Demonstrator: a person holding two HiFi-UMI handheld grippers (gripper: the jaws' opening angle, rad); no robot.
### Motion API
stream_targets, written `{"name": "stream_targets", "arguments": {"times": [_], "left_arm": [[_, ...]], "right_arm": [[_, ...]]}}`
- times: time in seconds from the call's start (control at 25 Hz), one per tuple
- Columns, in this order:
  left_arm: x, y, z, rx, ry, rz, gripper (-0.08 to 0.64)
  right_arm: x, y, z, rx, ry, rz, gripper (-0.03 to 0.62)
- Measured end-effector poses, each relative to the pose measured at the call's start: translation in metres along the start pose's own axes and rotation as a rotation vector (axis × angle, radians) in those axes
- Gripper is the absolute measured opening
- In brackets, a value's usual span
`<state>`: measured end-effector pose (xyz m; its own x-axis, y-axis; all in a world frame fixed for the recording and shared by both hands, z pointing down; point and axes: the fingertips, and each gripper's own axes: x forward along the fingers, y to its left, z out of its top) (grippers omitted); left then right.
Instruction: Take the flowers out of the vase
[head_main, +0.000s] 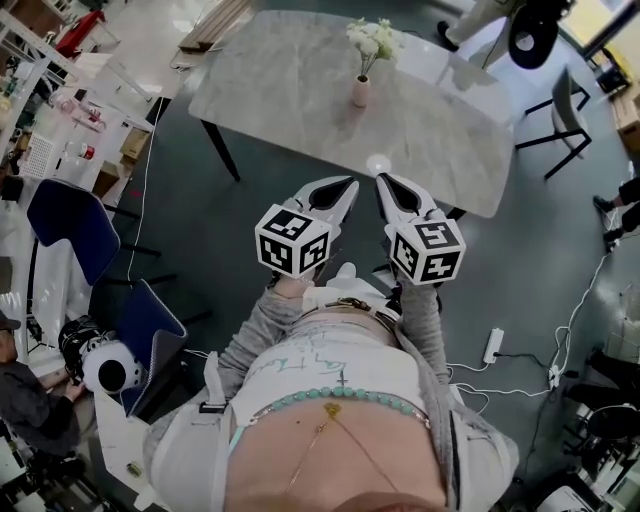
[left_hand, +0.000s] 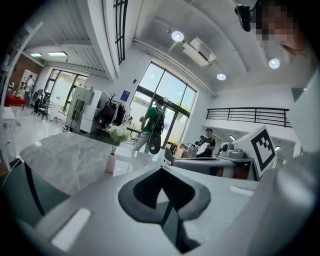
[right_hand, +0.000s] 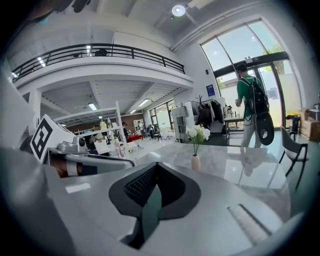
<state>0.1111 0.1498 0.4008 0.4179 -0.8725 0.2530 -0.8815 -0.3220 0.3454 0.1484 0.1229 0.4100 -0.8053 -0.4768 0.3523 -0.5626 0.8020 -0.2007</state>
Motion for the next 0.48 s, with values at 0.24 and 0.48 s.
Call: {"name": "stream_targets", "arguments": {"times": [0.24,0.48], "left_arm": [[0.013,-0.002,-0.009,-0.012,0.017,0.011,0.0],[0.023,-0.001,-0.013,-0.023,0.04,0.012,0.0]], "right_arm": [[0.0,-0.012,-0.001,-0.002,-0.004,0.012,0.028],[0.002,-0.02,-0.006,0.005,0.017,0.014,0.028]]}}
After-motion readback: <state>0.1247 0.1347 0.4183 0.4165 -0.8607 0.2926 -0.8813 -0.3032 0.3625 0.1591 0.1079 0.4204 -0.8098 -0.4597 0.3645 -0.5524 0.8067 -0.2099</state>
